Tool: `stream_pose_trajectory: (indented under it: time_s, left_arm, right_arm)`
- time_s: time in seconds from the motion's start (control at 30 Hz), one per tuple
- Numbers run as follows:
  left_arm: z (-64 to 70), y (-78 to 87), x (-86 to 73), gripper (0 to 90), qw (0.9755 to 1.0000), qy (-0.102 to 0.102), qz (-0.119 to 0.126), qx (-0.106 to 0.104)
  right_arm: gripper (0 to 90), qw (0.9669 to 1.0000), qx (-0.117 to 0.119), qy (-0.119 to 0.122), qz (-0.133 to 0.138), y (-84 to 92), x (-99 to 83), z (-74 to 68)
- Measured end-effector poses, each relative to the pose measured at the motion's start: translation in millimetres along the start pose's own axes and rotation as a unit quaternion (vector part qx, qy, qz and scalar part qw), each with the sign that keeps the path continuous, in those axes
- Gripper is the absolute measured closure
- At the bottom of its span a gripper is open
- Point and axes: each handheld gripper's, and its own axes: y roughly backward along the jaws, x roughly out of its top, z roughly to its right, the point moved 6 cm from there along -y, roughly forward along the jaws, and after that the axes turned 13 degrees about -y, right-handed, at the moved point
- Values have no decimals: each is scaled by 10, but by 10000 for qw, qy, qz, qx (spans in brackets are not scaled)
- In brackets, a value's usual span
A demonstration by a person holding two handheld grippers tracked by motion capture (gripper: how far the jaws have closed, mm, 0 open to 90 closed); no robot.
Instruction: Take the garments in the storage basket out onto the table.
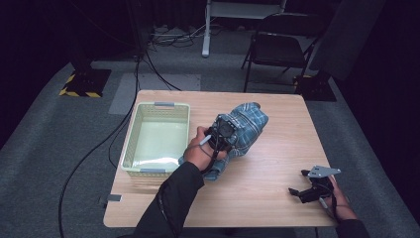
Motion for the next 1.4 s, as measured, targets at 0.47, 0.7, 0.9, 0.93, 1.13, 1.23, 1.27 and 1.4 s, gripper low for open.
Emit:
stream_pose_trajectory:
  time_s: [0.47,0.7,0.9,0.93,1.13,1.23,1.27,1.4]
  left_arm:
    - [134,-163,67,536,9995,66,-25,-307]
    - [176,-279,39,534,9984,210,-35,-518]
    - [222,-360,16,534,9974,287,-26,-663]
    - [229,-367,18,534,9973,283,-19,-672]
    - [299,-413,51,534,9966,278,10,-772]
    - [330,-441,63,533,9962,278,30,-819]
    - [342,-451,64,533,9960,284,27,-847]
    - [383,-492,73,531,9951,327,31,-938]
  right_arm:
    - [6,10000,4,5,-1,1,-1,0]
    - [5,10000,4,4,-5,1,-1,-1]
    - [6,10000,4,5,-4,1,-1,0]
    - [5,10000,4,6,-4,1,-1,0]
    - [5,10000,4,7,-4,1,-1,0]
    - [6,10000,4,6,-4,1,-1,0]
    - [6,10000,5,5,-4,1,-1,-1]
    - [5,10000,4,7,-4,1,-1,0]
